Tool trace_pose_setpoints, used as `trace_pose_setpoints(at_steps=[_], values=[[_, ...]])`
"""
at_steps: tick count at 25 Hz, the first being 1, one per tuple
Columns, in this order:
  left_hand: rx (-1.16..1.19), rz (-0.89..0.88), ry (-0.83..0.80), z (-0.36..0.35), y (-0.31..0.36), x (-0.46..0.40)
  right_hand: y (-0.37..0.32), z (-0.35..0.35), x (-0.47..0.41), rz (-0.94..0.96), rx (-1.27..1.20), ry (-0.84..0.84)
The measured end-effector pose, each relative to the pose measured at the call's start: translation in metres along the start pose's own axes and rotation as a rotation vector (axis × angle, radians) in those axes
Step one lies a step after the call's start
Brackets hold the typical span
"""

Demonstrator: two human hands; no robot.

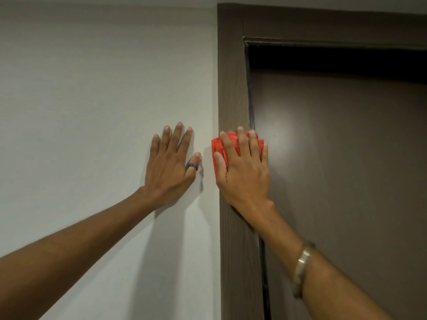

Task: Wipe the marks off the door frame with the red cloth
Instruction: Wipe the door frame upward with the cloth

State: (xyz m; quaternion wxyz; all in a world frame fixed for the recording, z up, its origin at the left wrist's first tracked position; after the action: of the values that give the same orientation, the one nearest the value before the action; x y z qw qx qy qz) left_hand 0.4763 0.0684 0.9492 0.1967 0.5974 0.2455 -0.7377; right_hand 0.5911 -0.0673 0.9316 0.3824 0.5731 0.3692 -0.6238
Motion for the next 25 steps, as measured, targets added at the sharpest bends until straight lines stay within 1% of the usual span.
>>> trace_pose_setpoints(at_steps=[3, 7, 11, 14, 16, 18, 22, 25], values=[[0.026, 0.027, 0.023, 0.001, 0.005, -0.032, 0.000, 0.004, -0.069, 0.029, 0.014, 0.013], [-0.003, 0.045, 0.069, 0.001, 0.009, -0.060, -0.003, 0.010, -0.150, 0.044, -0.014, 0.057], [-0.020, 0.044, 0.081, -0.003, 0.009, -0.060, -0.006, 0.021, -0.203, 0.056, -0.064, 0.079], [-0.028, 0.047, 0.079, -0.002, 0.009, -0.059, -0.007, 0.024, -0.219, 0.051, -0.077, 0.082], [-0.015, 0.048, 0.065, -0.002, 0.011, -0.053, -0.006, 0.025, -0.212, 0.044, -0.069, 0.086], [0.002, 0.041, 0.042, -0.004, 0.015, -0.031, -0.005, 0.022, -0.185, 0.046, -0.069, 0.093], [0.028, 0.007, 0.015, -0.015, 0.026, 0.047, -0.004, 0.007, -0.081, 0.029, -0.057, 0.113], [0.026, -0.017, 0.027, -0.022, 0.030, 0.112, -0.002, 0.001, 0.005, 0.005, -0.071, 0.116]])
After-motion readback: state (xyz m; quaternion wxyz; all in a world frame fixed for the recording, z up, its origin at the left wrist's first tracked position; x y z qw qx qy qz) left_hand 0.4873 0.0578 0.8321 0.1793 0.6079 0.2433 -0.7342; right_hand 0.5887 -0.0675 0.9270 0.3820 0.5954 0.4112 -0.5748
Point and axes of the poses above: each hand's wrist, its own x-axis away from the middle knuckle, its own z-axis out of the back of the hand, y = z × x, the point moved 6 cm from there along -x, towards the middle knuckle, and after that the axes turned 1 degree about -z, right-handed, at the moved point
